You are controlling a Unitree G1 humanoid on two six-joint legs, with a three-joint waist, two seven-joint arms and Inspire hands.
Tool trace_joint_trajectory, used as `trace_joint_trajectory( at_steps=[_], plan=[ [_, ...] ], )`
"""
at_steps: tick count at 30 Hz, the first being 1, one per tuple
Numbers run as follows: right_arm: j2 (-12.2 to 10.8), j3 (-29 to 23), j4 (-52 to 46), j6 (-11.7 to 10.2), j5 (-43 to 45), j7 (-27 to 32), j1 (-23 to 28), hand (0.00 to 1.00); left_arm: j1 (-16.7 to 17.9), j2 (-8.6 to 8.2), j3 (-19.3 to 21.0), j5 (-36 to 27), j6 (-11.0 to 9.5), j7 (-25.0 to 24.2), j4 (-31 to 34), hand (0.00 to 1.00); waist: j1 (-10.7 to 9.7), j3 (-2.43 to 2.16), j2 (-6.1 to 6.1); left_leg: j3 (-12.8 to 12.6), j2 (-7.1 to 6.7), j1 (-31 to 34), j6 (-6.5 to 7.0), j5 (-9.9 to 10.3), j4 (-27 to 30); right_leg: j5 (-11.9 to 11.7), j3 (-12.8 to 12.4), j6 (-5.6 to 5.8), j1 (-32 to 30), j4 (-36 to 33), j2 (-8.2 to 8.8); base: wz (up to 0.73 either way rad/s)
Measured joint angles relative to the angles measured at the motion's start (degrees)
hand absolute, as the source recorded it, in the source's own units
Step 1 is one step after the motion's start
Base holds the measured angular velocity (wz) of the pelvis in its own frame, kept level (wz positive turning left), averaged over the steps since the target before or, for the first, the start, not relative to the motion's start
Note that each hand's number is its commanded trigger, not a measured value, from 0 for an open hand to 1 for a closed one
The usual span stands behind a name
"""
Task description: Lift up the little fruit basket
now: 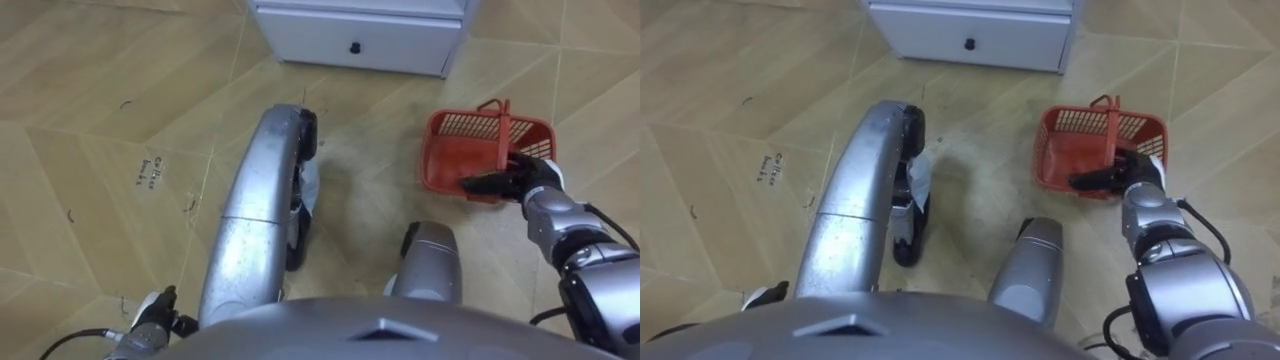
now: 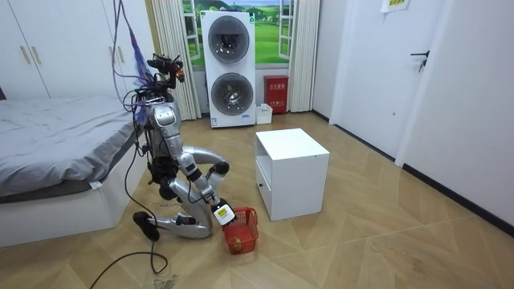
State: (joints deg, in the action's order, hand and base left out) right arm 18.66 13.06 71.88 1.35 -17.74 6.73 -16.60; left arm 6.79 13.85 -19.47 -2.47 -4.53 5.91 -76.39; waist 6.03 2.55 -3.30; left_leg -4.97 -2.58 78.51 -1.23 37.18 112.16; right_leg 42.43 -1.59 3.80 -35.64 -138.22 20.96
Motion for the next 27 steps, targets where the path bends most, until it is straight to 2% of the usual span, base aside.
trace_joint_trajectory(
  at_steps=[3, 5, 17, 19, 20, 24, 27],
  plan=[
    [0.21, 0.02, -0.01, -0.01, 0.00, -0.01, -0.01, 1.00, 0.02, 0.00, 0.01, -1.05, 0.06, -0.32, 0.02, 0.00, 0.77, -0.15, 0.57, 0.02, -0.08, -0.08, -0.02, -0.01, 0.04, 0.00, 0.02, 0.00, 0.43, -0.03, 0.02, 0.00],
    [0.23, 0.03, -0.01, -0.01, 0.01, -0.01, -0.01, 1.00, 0.03, 0.00, 0.03, -1.96, 0.23, -0.37, 0.02, 0.00, 1.18, -0.09, 0.75, 0.01, -0.14, -0.09, -0.02, -0.01, 0.03, 0.00, 0.07, 0.00, 0.32, -0.08, 0.07, 0.00],
    [1.13, 0.32, -0.25, 0.01, 0.17, 0.29, -0.07, 1.00, 0.64, 0.00, -0.79, -2.53, 0.50, -0.36, 0.99, 0.00, 1.68, 0.14, 0.37, -0.87, -0.12, -0.01, -0.03, -0.01, -0.32, 0.00, -0.68, 0.00, -0.52, -0.70, 0.87, 0.00],
    [1.13, 0.33, 0.24, 0.01, 0.00, 0.55, -0.08, 1.00, 0.58, -0.38, -2.35, -2.55, 0.73, -0.35, 0.99, 0.00, 1.63, 0.06, 0.53, -1.18, -0.19, -0.06, -0.04, -0.02, -0.40, 0.00, -0.83, 0.01, -0.55, -0.80, 0.98, 0.00],
    [1.12, 0.34, 0.51, 0.01, -0.02, 0.56, -0.09, 1.00, 0.54, -0.58, -2.59, -2.55, 0.87, -0.34, 0.97, 0.00, 1.58, 0.17, 0.35, -1.21, -0.19, -0.09, -0.04, -0.02, -0.39, 0.00, -0.87, 0.01, -0.53, -0.83, 0.93, 0.00],
    [1.13, 0.31, 1.42, 0.00, 0.00, 0.59, -0.12, 1.00, -0.01, -1.92, -2.69, -2.50, 1.27, -0.27, 0.81, 0.00, 1.39, 0.21, 0.28, -1.11, -0.25, -0.11, -0.39, -0.19, -0.33, 0.00, -1.00, 0.01, -0.49, -1.25, 0.82, 0.00],
    [1.09, 0.33, 1.51, 0.01, 0.35, 0.59, -0.12, 1.00, -1.69, -2.45, -2.68, -2.51, 1.23, -0.26, -0.30, 0.00, 0.98, 0.25, 0.21, -1.02, -0.25, -0.12, -0.82, -0.39, -0.34, 0.00, -0.98, 0.01, -0.46, -1.62, 0.81, 0.00]
  ],
)
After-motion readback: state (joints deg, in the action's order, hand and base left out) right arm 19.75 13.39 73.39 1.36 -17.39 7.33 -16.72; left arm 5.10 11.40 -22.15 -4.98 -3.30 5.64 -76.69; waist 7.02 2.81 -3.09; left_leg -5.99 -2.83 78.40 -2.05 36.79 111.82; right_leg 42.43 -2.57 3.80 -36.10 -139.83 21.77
